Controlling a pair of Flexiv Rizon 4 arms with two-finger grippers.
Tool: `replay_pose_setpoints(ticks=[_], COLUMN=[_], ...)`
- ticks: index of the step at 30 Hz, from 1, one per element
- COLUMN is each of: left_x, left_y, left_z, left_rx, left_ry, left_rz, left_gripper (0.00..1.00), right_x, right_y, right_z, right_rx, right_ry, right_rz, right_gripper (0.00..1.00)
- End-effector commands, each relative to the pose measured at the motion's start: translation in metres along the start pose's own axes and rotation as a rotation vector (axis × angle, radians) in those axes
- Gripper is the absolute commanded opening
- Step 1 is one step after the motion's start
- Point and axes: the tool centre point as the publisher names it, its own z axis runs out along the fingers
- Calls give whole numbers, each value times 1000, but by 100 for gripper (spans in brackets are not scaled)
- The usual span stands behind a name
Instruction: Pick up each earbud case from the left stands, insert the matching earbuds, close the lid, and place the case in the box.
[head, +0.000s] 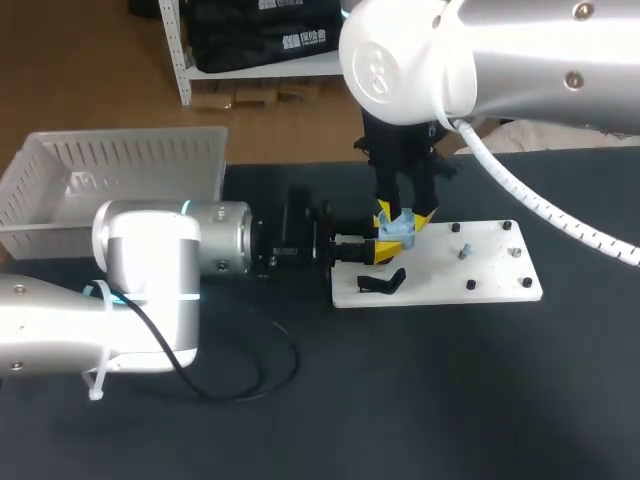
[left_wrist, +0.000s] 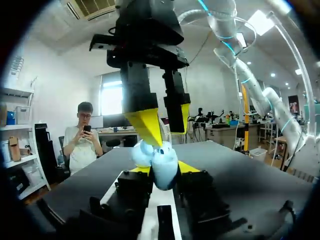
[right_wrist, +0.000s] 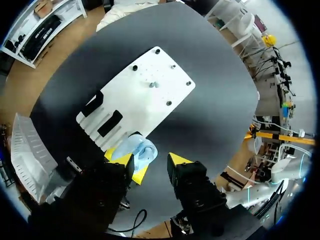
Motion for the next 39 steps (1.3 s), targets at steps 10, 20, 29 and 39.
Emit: replay_pose_setpoints(ticks=[10,20,29,39], left_x=[-1,-1,-1,-1], left_y=[0,0,0,0], left_z=[1,1,1,1], left_rx=[8,8,8,8], left_ry=[-2,-2,-2,-2], left_rz=[0,0,0,0], left_gripper=[0,0,0,0], right_x=[3,-41,-67,-86], right_y=[-43,-77,-81,-69], right_z=[-25,-24,-5,26], right_rx=[-254,-358,-358,-334], right_ry=[4,-103,-119,-117], right_rz=[-193,-390,-532,-645], right_gripper=[57,73,54,49])
